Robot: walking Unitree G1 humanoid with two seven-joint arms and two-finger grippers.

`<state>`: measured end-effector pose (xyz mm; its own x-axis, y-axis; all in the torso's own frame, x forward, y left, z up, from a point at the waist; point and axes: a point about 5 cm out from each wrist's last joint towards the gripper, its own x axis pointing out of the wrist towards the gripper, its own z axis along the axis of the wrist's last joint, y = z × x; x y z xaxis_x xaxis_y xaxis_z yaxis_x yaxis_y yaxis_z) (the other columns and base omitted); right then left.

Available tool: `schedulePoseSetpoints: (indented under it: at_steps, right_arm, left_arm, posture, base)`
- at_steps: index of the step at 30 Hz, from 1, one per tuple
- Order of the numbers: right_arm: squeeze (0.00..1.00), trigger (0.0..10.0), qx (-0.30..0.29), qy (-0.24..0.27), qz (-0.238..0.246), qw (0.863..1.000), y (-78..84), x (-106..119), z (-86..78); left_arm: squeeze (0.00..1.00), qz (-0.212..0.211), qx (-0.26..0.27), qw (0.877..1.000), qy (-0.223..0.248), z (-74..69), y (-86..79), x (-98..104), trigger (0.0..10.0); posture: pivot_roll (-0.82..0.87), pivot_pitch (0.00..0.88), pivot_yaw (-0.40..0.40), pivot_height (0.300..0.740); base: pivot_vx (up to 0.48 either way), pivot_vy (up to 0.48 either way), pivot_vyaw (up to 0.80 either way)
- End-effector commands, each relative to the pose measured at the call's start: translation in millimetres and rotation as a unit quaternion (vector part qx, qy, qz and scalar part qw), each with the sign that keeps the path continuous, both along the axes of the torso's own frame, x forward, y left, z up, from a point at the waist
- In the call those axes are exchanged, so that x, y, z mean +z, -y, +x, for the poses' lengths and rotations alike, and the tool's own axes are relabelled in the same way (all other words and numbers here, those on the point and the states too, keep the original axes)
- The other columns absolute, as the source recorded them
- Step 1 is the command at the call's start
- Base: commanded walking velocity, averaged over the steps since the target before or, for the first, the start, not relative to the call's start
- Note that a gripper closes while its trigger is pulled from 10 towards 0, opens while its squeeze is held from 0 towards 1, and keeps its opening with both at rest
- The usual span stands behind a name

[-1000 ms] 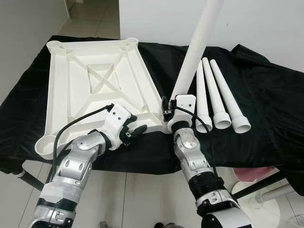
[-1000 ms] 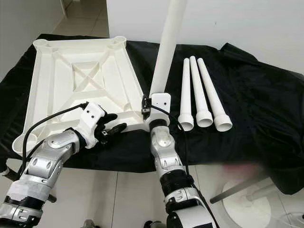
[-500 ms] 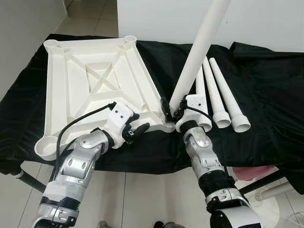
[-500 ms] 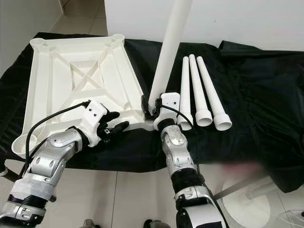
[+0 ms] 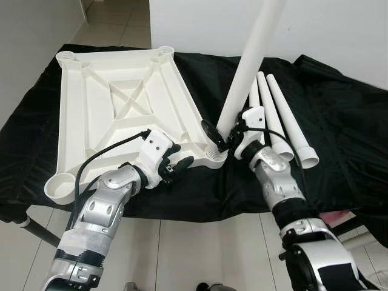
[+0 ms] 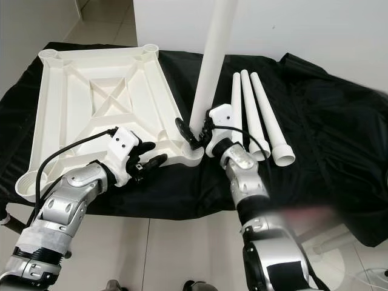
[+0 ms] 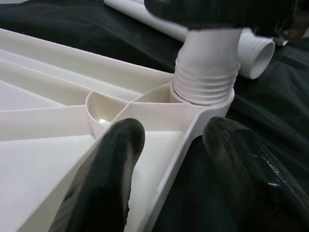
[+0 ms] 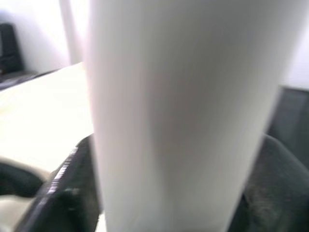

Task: Building children table

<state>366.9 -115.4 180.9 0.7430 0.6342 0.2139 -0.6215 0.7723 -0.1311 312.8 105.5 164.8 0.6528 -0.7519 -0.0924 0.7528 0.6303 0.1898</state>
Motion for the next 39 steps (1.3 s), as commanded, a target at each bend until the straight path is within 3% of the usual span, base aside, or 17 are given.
schedulePoseSetpoints:
  at_steps: [1,2,3,15,16,17,23,26,32,39]
  right_arm:
    - [0.0,4.0,0.016,-0.015,-0.012,1.0,1.7,-6.6,0.1]
    - [0.0,4.0,0.016,-0.015,-0.012,1.0,1.7,-6.6,0.1]
    - [0.0,0.0,0.019,-0.031,-0.02,0.999,5.3,-11.2,1.8]
    - [0.0,0.0,0.009,-0.087,-0.021,0.996,13.6,-27.5,5.6]
    - [0.0,0.5,0.006,-0.09,-0.022,0.996,13.5,-28.5,6.3]
    - [0.0,10.0,0.003,-0.093,-0.023,0.995,12.9,-29.4,6.9]
    - [0.0,10.0,-0.011,-0.099,-0.022,0.995,11.2,-30.6,8.2]
    - [0.0,10.0,-0.054,-0.107,-0.007,0.993,2.4,-34.6,9.4]
    - [0.0,10.0,-0.08,-0.113,0.006,0.99,-2.4,-37.5,9.1]
    - [0.0,10.0,-0.178,-0.149,0.052,0.971,-9.0,-45.9,9.4]
  left_arm:
    - [0.0,0.007,0.003,1.0,0.002,-1.3,2.7,-1.8,10.0]
    - [0.0,0.007,0.003,1.0,0.002,-1.3,2.7,-1.8,10.0]
    - [0.0,0.01,-0.008,1.0,0.002,-3.9,5.7,-2.6,10.0]
    - [0.0,0.017,-0.048,0.999,-0.001,-13.8,13.5,-3.5,10.0]
    - [0.0,0.017,-0.049,0.999,-0.002,-14.0,13.7,-3.5,10.0]
    - [0.0,0.017,-0.049,0.999,-0.002,-14.2,13.7,-3.5,10.0]
    - [0.0,0.019,-0.05,0.999,-0.003,-14.6,13.4,-4.0,10.0]
    - [0.0,0.02,-0.049,0.999,-0.004,-15.9,13.4,-4.6,10.0]
    - [0.0,0.02,-0.049,0.999,-0.004,-16.3,13.7,-5.0,10.0]
    - [0.0,0.02,-0.048,0.999,-0.005,-16.6,14.6,-5.9,10.0]
  posture:
    - [0.03,0.077,-0.073,0.74]
    - [0.03,0.077,-0.073,0.74]
    - [0.03,0.077,-0.075,0.74]
    - [0.03,0.074,-0.068,0.74]
    - [0.04,0.075,-0.068,0.74]
    - [0.04,0.073,-0.068,0.74]
    - [0.04,0.072,-0.066,0.74]
    - [0.04,0.068,-0.072,0.74]
    - [0.04,0.063,-0.074,0.74]
    - [0.04,0.057,-0.078,0.74]
  base:
    - [0.0,0.0,0.0]
    - [0.0,0.0,0.0]
    - [0.0,0.0,0.0]
    - [0.0,0.0,0.0]
    - [0.0,0.0,0.0]
    - [0.0,0.0,0.0]
    - [0.0,0.0,0.0]
    - [0.0,0.0,0.0]
    - [0.0,0.0,0.0]
    - [0.0,0.0,0.0]
